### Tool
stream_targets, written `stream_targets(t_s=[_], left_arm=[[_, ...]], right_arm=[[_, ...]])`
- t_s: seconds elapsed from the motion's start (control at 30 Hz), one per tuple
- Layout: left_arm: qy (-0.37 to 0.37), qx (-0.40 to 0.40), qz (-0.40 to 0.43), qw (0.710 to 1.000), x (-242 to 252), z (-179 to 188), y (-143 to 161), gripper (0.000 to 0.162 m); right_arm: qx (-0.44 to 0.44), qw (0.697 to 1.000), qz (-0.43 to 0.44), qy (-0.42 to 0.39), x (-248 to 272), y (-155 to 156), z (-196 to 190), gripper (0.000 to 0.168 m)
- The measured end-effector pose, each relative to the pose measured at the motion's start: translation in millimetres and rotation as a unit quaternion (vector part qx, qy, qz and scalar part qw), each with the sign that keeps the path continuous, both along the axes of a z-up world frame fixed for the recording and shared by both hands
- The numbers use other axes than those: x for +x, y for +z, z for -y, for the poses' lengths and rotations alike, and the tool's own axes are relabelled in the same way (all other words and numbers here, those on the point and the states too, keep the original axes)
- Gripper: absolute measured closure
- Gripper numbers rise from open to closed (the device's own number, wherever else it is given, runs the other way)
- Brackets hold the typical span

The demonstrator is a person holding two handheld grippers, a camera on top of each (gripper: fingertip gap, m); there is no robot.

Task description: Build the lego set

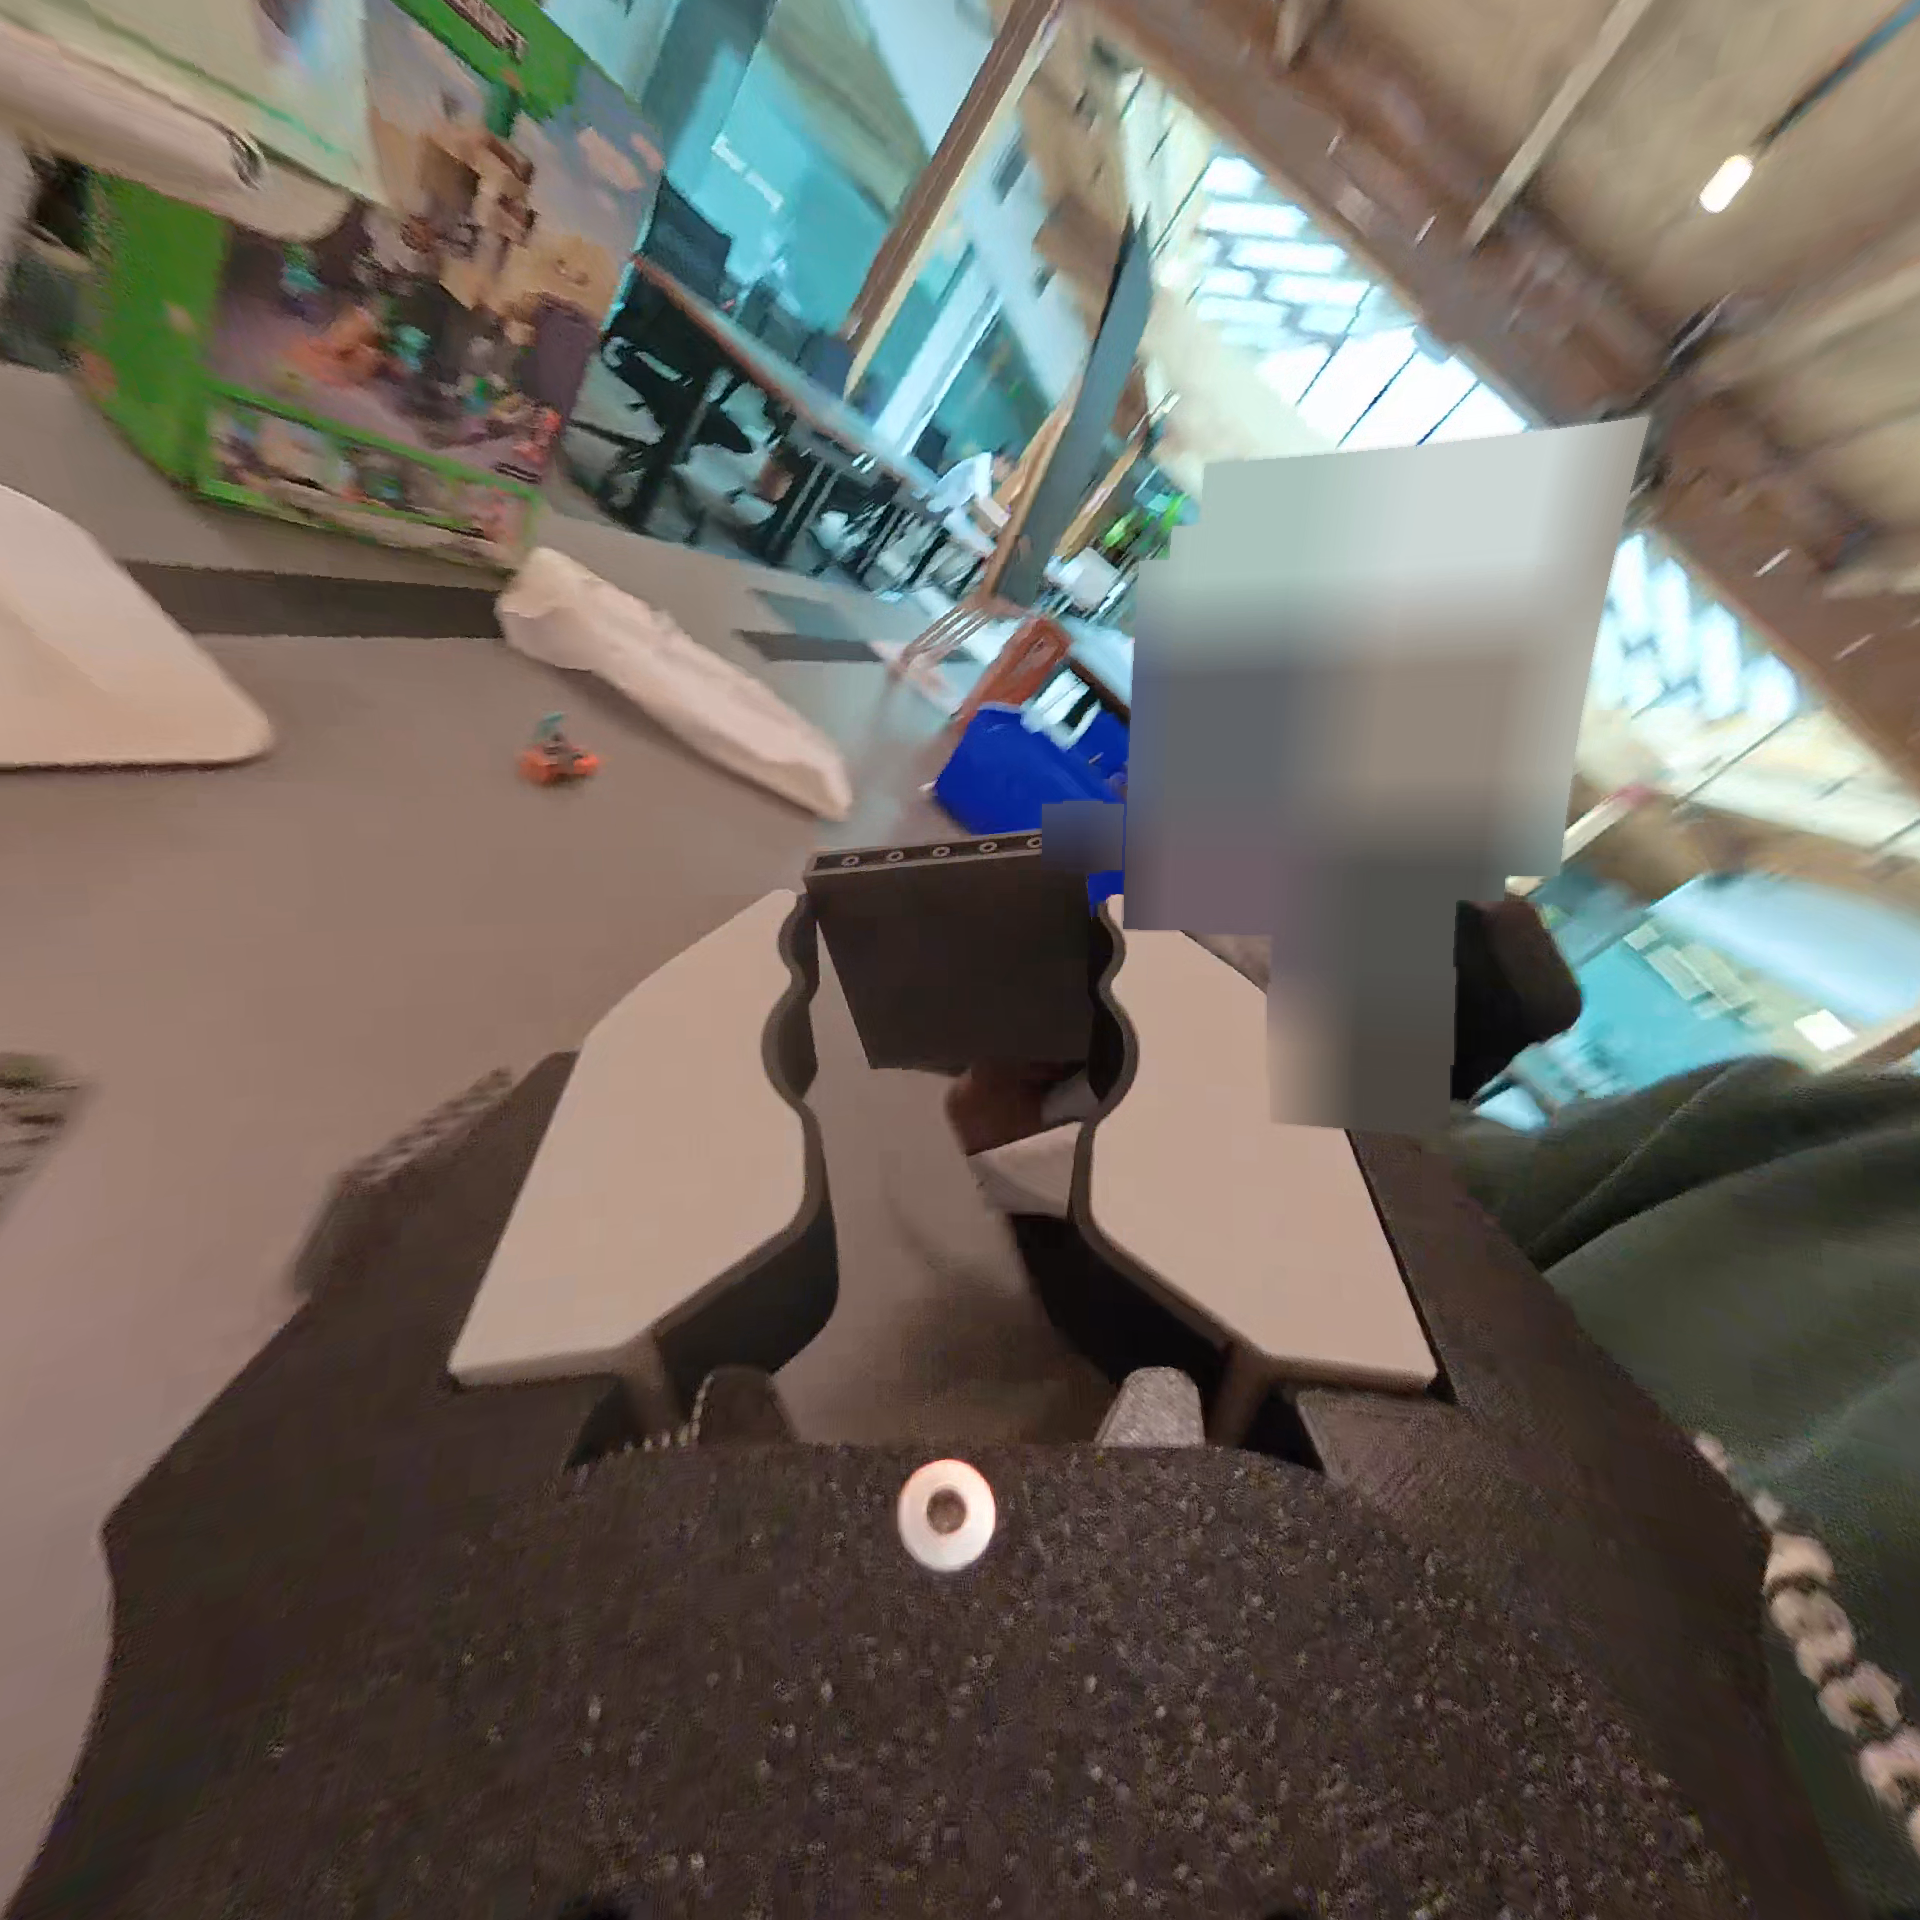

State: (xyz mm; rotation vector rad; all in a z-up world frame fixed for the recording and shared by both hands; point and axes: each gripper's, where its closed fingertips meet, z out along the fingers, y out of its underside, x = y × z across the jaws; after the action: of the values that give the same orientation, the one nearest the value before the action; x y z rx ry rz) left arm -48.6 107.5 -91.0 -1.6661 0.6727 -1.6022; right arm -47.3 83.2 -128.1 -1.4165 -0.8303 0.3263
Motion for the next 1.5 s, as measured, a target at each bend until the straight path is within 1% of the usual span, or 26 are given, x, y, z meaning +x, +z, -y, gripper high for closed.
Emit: stream_targets(t_s=[0.13, 0.2, 0.27, 0.33, 0.4, 0.47, 0.53, 0.6, 0.67, 0.73, 0.8, 0.9, 0.93, 1.0, 1.03, 1.07, 1.13, 1.33, 1.43, 1.5], left_arm=[[-0.024, -0.101, 0.072, 0.992, 25.8, 4.3, -5.6, 0.113], [-0.030, -0.136, 0.091, 0.986, 31.8, 7.1, -10.5, 0.113], [-0.032, -0.151, 0.097, 0.983, 33.3, 8.6, -17.5, 0.113], [-0.040, -0.161, 0.094, 0.982, 30.6, 9.7, -24.4, 0.113], [-0.050, -0.149, 0.090, 0.983, 26.6, 12.1, -29.0, 0.112], [-0.059, -0.107, 0.056, 0.991, 21.9, 14.9, -37.0, 0.111], [-0.056, -0.029, -0.001, 0.998, 13.4, 16.0, -45.9, 0.112], [-0.053, 0.057, -0.069, 0.995, 2.9, 17.3, -53.6, 0.112], [-0.050, 0.142, -0.138, 0.979, -5.3, 19.8, -61.3, 0.113], [-0.066, 0.202, -0.186, 0.959, -6.2, 29.4, -69.3, 0.114], [-0.092, 0.238, -0.217, 0.942, -0.8, 42.2, -81.2, 0.114], [-0.142, 0.267, -0.243, 0.922, 12.4, 63.8, -101.0, 0.115], [-0.160, 0.275, -0.247, 0.915, 16.0, 70.5, -106.3, 0.118], [-0.196, 0.287, -0.260, 0.901, 20.1, 81.9, -115.5, 0.138], [-0.194, 0.301, -0.268, 0.894, 21.2, 80.7, -117.9, 0.152], [-0.203, 0.307, -0.265, 0.891, 21.8, 83.3, -118.4, 0.154], [-0.206, 0.293, -0.255, 0.898, 23.4, 84.2, -116.6, 0.154], [-0.177, 0.250, -0.179, 0.935, 24.9, 75.2, -102.8, 0.154], [-0.159, 0.215, -0.135, 0.954, 23.9, 68.2, -96.4, 0.154], [-0.151, 0.199, -0.119, 0.961, 23.4, 64.9, -95.1, 0.154]], right_arm=[[0.033, 0.999, 0.017, -0.033, 16.3, 2.8, -9.4, 0.137], [0.056, 0.997, 0.037, -0.035, 21.5, 0.1, -11.8, 0.141], [0.078, 0.996, 0.047, -0.021, 24.0, 0.1, -8.4, 0.158], [0.077, 0.995, 0.068, -0.004, 26.4, -4.4, -7.5, 0.161], [0.058, 0.996, 0.071, 0.023, 25.3, -8.1, -5.6, 0.161], [0.034, 0.995, 0.083, 0.053, 22.8, -13.4, -3.6, 0.161], [-0.007, 0.992, 0.096, 0.087, 23.4, -19.9, -1.3, 0.161], [-0.070, 0.983, 0.118, 0.124, 28.9, -31.0, 1.4, 0.161], [-0.141, 0.965, 0.135, 0.176, 33.6, -43.1, 11.4, 0.161], [-0.211, 0.941, 0.148, 0.221, 35.8, -54.5, 23.9, 0.161], [-0.268, 0.913, 0.156, 0.264, 33.6, -63.0, 38.2, 0.161], [-0.322, 0.879, 0.184, 0.299, 29.8, -74.3, 52.7, 0.161], [-0.334, 0.869, 0.196, 0.307, 29.3, -77.4, 56.3, 0.161], [-0.350, 0.853, 0.215, 0.322, 29.2, -80.5, 62.2, 0.161], [-0.355, 0.845, 0.224, 0.330, 30.1, -81.2, 65.2, 0.161], [-0.355, 0.842, 0.231, 0.334, 31.0, -81.1, 66.4, 0.161], [-0.354, 0.843, 0.228, 0.336, 32.4, -78.5, 65.1, 0.161], [-0.321, 0.877, 0.157, 0.321, 29.0, -62.8, 49.2, 0.160], [-0.308, 0.895, 0.123, 0.299, 30.0, -57.1, 38.2, 0.155], [-0.305, 0.901, 0.095, 0.295, 30.7, -52.8, 34.6, 0.152]])
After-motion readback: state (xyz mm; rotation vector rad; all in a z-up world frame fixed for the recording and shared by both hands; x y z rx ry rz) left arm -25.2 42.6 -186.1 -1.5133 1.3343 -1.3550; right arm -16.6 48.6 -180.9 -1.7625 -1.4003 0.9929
